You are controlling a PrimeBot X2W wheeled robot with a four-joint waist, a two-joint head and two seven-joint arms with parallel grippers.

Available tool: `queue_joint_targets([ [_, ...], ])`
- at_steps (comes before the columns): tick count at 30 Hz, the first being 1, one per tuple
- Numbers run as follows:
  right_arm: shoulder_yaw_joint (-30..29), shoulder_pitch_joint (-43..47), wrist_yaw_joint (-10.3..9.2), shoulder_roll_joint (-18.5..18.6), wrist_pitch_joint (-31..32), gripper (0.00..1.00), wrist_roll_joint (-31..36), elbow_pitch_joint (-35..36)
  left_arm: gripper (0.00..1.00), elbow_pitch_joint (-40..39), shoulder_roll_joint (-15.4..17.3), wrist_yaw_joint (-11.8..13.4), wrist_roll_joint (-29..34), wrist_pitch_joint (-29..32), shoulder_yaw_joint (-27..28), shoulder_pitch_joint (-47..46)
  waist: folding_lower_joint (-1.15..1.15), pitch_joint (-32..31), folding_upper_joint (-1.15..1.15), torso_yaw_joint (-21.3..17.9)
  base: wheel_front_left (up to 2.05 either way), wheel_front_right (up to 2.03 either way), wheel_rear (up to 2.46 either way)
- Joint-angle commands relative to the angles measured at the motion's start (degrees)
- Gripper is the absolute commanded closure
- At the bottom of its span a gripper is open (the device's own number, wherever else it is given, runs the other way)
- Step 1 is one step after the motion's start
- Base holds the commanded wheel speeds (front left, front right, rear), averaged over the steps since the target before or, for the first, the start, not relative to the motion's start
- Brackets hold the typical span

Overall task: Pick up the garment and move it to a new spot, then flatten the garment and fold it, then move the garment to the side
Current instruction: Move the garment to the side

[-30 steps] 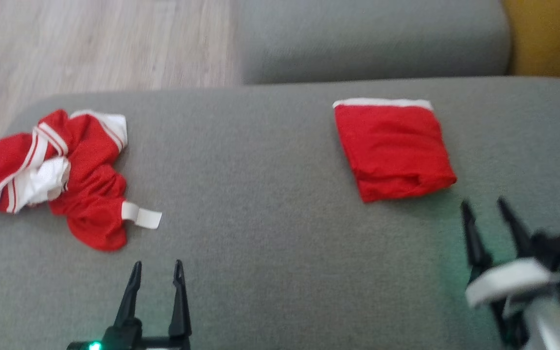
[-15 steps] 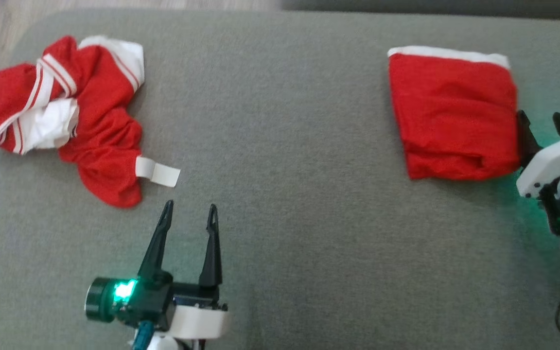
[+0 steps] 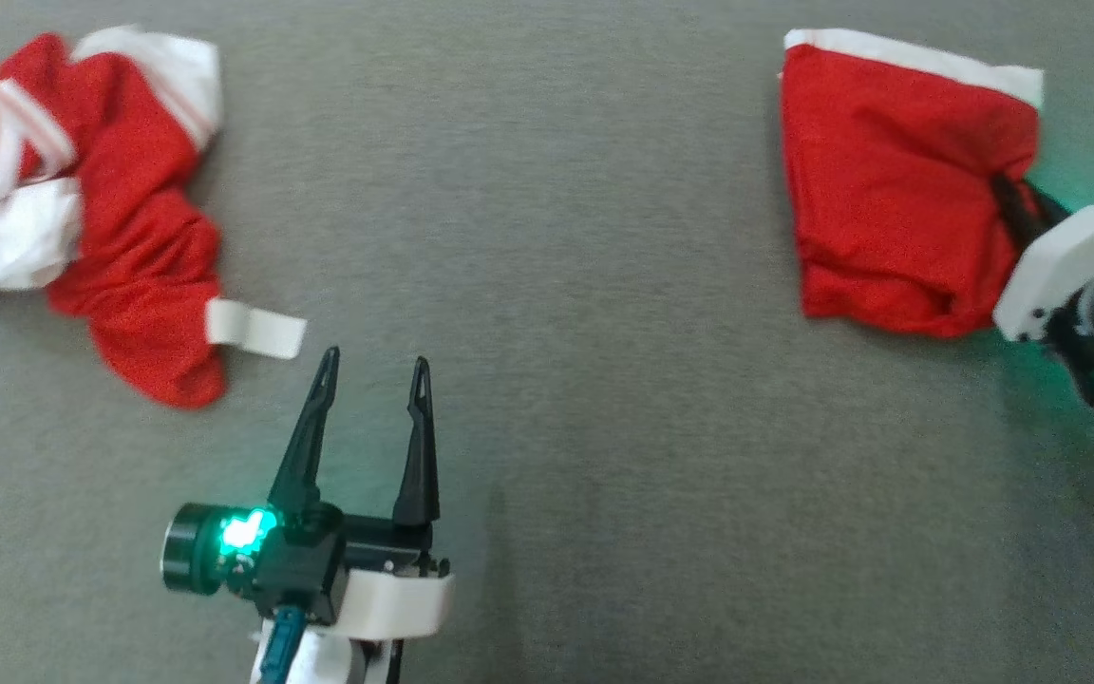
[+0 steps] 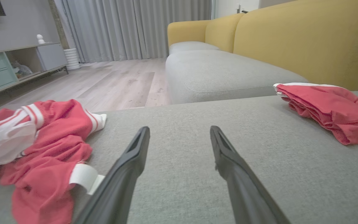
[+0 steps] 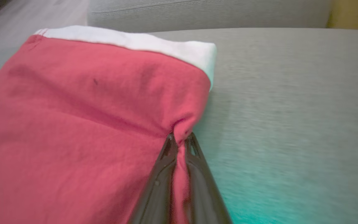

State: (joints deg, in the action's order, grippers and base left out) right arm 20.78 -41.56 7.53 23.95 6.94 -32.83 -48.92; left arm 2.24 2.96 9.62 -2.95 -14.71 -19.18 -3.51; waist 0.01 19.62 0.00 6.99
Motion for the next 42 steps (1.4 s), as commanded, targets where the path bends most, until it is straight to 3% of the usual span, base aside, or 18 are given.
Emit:
queue_joint_targets([
  [1,0.82,-0.28,-0.04,2.54,0.15,1.00,-0.61,1.46,0.00,-2.15,0.07,0.31,0.72,-0.29,1.78,-1.61,-0.01,1.29,0.00,-2.87,0.00,0.00,0.00],
  [6,3.89,-0.82,-0.04,10.66,1.43,1.00,-2.60,5.21,0.00,-2.89,0.98,-0.44,1.73,-0.29,2.31,-3.62,-0.01,5.02,0.00,-8.72,0.00,0.00,0.00],
  [12,3.31,-0.25,-0.04,20.90,0.66,1.00,-3.19,6.95,0.00,-3.26,2.33,-1.47,2.96,-0.29,2.13,-7.35,-0.01,10.21,0.00,-13.20,0.00,0.00,0.00],
  [18,1.21,-3.81,-0.04,25.89,-3.58,1.00,4.30,5.14,0.00,-3.34,3.15,-2.09,3.87,-0.29,1.23,-10.96,-0.01,14.60,0.00,-14.60,0.00,0.00,0.00],
  [21,-0.40,-7.08,-0.04,25.41,-5.37,1.00,10.26,3.92,0.00,-3.21,3.72,-2.05,4.31,-0.29,0.80,-12.04,-0.01,16.12,0.00,-14.98,0.00,0.00,0.00],
  [22,-1.08,-8.05,-0.04,25.02,-5.56,0.92,12.07,3.33,0.00,-3.14,3.89,-2.05,4.44,-0.29,0.59,-12.36,-0.01,16.52,0.00,-14.97,0.00,0.00,0.00],
  [23,-1.71,-8.85,-0.04,24.58,-5.59,0.72,13.74,2.73,0.00,-3.06,4.02,-2.06,4.54,-0.29,0.35,-12.68,-0.01,16.88,0.00,-14.89,0.00,0.00,0.00],
  [24,-2.31,-9.51,-0.04,24.05,-5.57,0.60,15.12,2.19,0.00,-2.97,4.12,-2.06,4.57,-0.29,0.15,-12.98,-0.01,17.13,0.00,-14.77,0.00,0.00,0.00],
  [25,-3.05,-10.15,-0.04,23.60,-5.77,0.13,16.47,1.71,0.00,-2.89,4.21,-2.06,4.56,-0.29,-0.04,-13.27,-0.01,17.32,0.00,-14.61,0.00,0.00,0.00],
  [26,-3.95,-10.69,-0.04,23.16,-6.00,0.00,17.77,1.16,0.00,-2.79,4.27,-2.06,4.51,-0.29,-0.22,-13.51,-0.01,17.42,0.00,-14.38,0.00,0.00,0.00],
  [31,-8.52,-11.58,-0.04,20.13,-7.50,0.00,23.57,-0.81,0.00,-2.51,4.32,-1.20,3.86,-0.29,-0.31,-13.72,-0.01,16.11,0.00,-13.44,0.00,0.00,0.00],
  [38,-12.96,-8.87,-0.04,12.45,-11.96,0.00,26.16,0.86,0.00,-1.78,4.16,-0.16,1.66,-0.29,1.25,-11.68,-0.01,11.18,0.00,-13.23,0.00,0.00,0.00],
  [42,-14.14,-4.38,-0.04,5.29,-15.62,0.00,25.80,3.74,0.00,-0.36,3.80,-0.04,-0.22,-0.29,3.07,-9.95,-0.01,6.25,0.00,-13.18,0.00,0.00,0.00],
])
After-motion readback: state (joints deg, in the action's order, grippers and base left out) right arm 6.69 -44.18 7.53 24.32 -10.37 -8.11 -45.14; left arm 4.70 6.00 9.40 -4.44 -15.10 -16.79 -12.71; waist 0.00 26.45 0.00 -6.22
